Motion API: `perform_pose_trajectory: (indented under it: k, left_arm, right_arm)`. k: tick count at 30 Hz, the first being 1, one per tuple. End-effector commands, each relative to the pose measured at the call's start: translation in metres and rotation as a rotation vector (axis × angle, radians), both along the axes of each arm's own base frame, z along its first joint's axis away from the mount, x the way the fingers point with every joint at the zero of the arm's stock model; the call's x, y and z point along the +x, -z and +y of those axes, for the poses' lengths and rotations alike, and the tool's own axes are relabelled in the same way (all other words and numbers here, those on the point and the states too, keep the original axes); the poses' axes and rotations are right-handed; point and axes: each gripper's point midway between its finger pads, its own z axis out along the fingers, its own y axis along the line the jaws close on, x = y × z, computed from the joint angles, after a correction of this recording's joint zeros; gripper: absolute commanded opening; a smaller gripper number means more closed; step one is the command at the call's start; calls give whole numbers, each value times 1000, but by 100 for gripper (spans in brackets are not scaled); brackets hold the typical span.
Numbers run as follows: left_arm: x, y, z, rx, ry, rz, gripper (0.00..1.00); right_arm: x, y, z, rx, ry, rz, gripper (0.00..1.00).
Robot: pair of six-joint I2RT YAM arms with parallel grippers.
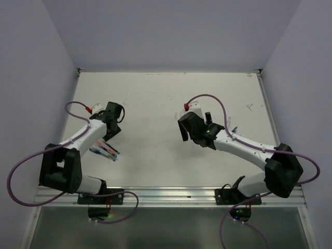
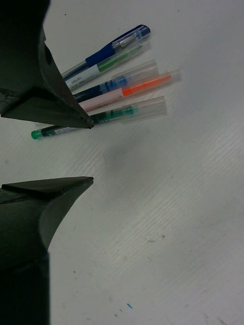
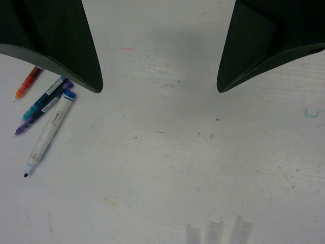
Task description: Open the pen caps
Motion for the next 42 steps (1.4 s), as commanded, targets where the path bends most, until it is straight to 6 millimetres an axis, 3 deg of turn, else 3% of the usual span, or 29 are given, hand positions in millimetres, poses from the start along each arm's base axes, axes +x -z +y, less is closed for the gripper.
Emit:
perform_pose_trajectory:
  k: [1, 4, 7, 9, 14, 15, 16, 22, 33, 42]
  left_arm:
    - [1, 1, 10, 37, -51, -20, 46]
    - [-1, 3, 12, 46, -55, -14, 46]
    - [-5, 4, 20, 84, -78, 3, 46]
    - [-7, 4, 25, 107, -97, 4, 46]
    - [-11, 12, 28, 107, -113, 4, 46]
    - [-11, 14, 27, 103, -108, 10, 46]
    - [-10, 16, 26, 100, -106, 9, 46]
    - [-9, 28, 25, 100, -95, 42, 45]
    - [-10, 45, 23, 86, -76, 53, 44]
    - [-4, 53, 26, 102, -74, 56, 33]
  right_arm:
    - [14, 0, -30, -49, 97, 6, 99]
    - [16, 5, -41, -96, 139, 14, 99]
    - [17, 8, -39, -83, 107, -16, 99]
    - [21, -3, -34, -39, 82, -73, 99]
    - [11, -21, -28, 31, 75, -39, 97]
    - [13, -34, -21, 94, 47, -83, 96]
    - [11, -31, -21, 102, 30, -88, 96]
    - [12, -56, -17, 167, -3, -159, 82]
    - [8, -54, -14, 183, -44, -160, 73]
    - [6, -60, -15, 190, -52, -171, 66]
